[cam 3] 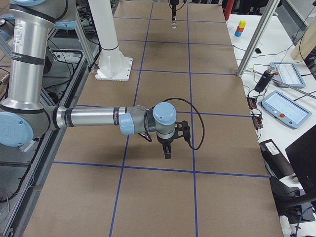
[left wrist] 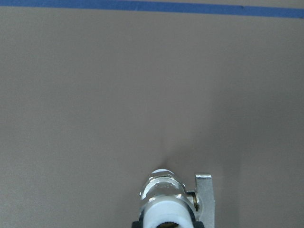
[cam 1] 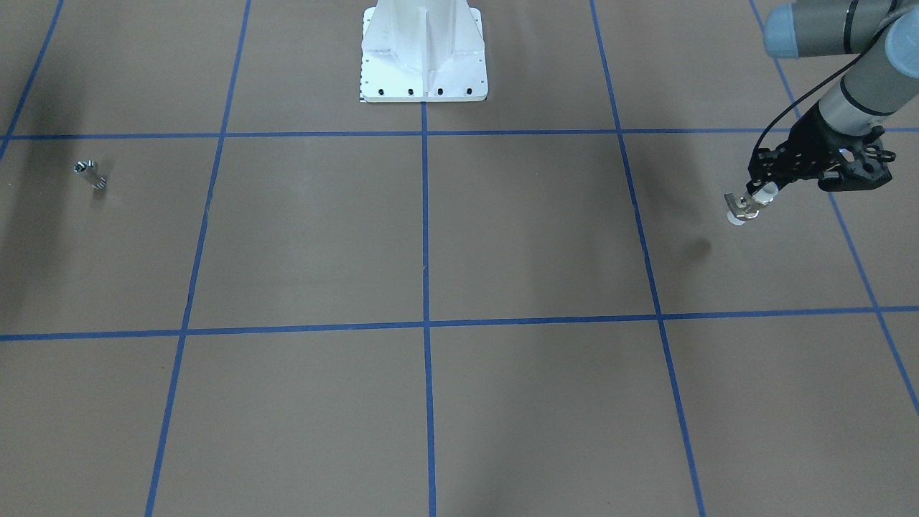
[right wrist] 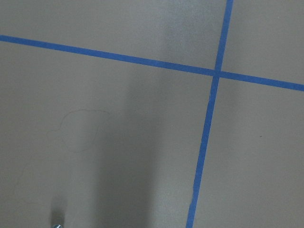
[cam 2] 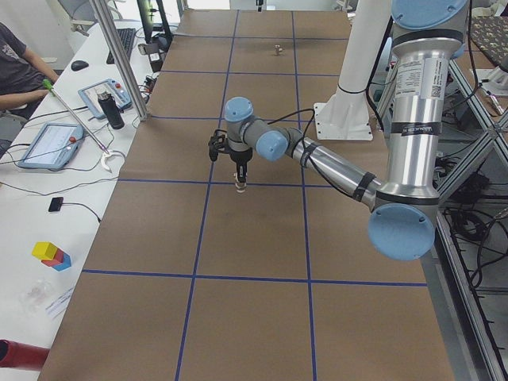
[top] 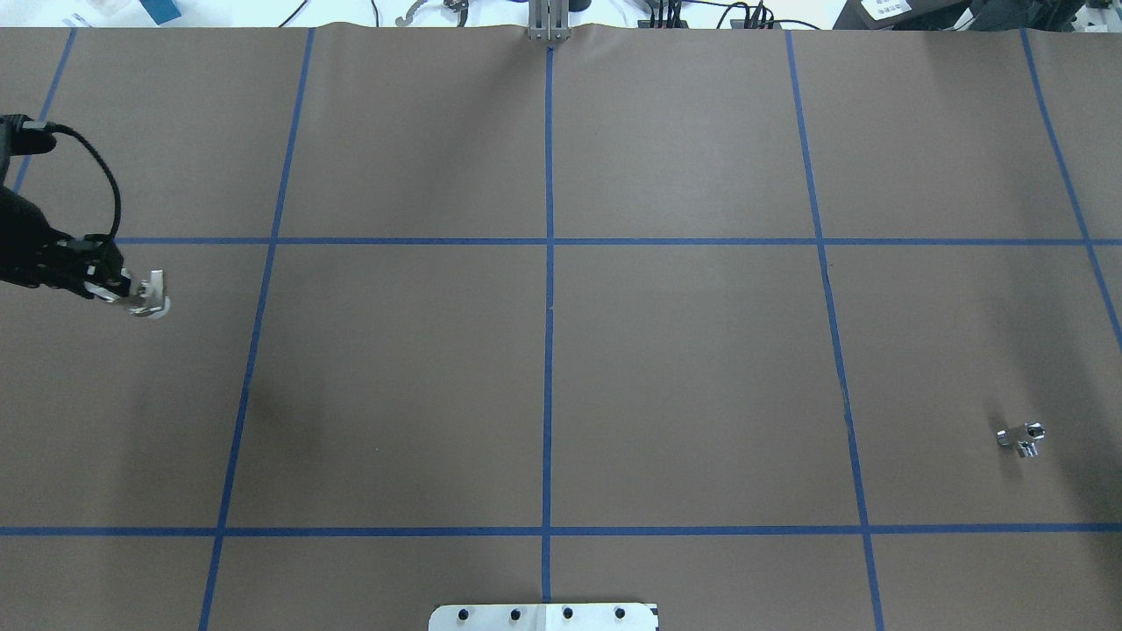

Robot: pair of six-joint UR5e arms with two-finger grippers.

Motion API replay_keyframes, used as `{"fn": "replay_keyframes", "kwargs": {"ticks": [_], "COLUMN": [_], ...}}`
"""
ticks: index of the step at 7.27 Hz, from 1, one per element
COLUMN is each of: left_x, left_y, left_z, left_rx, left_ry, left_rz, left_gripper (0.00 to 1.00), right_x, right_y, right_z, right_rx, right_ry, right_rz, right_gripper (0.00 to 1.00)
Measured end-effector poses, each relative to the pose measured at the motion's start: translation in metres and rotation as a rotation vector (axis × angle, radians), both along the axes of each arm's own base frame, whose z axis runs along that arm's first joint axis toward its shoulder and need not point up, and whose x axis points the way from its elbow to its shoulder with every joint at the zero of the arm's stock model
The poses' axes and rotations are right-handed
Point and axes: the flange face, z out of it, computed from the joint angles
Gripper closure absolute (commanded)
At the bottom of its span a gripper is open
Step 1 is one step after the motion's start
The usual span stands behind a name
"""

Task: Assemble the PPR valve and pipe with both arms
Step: 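Lift the valve with the left gripper and carry it toward table center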

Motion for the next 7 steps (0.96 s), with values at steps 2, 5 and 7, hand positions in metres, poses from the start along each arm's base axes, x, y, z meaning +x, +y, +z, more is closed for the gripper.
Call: {"fn": "replay_keyframes", "kwargs": {"ticks": [2, 5, 7], "left_x": [0.093, 0.248, 0.306], "left_y": [0.012, 0.02, 0.026], "left_z": [-0.082, -0.206, -0.235], "left_rx": [-0.032, -0.102, -0.106], "left_ry": [0.042, 0.004, -0.035], "left_rz": [-0.013, -0.028, -0.027], "left_gripper": [1.0, 1.0, 1.0], "right_x": [-0.002, -0.006, -0.007], "right_y": [0.0, 0.0, 0.0], "right_z": [0.001, 0.006, 0.009], "right_rx": [-0.001, -0.014, -0.017], "right_ry": [0.0, 0.002, 0.002], "right_rz": [-0.006, -0.015, -0.015], "right_gripper": [0.0, 0.0, 0.0]}}
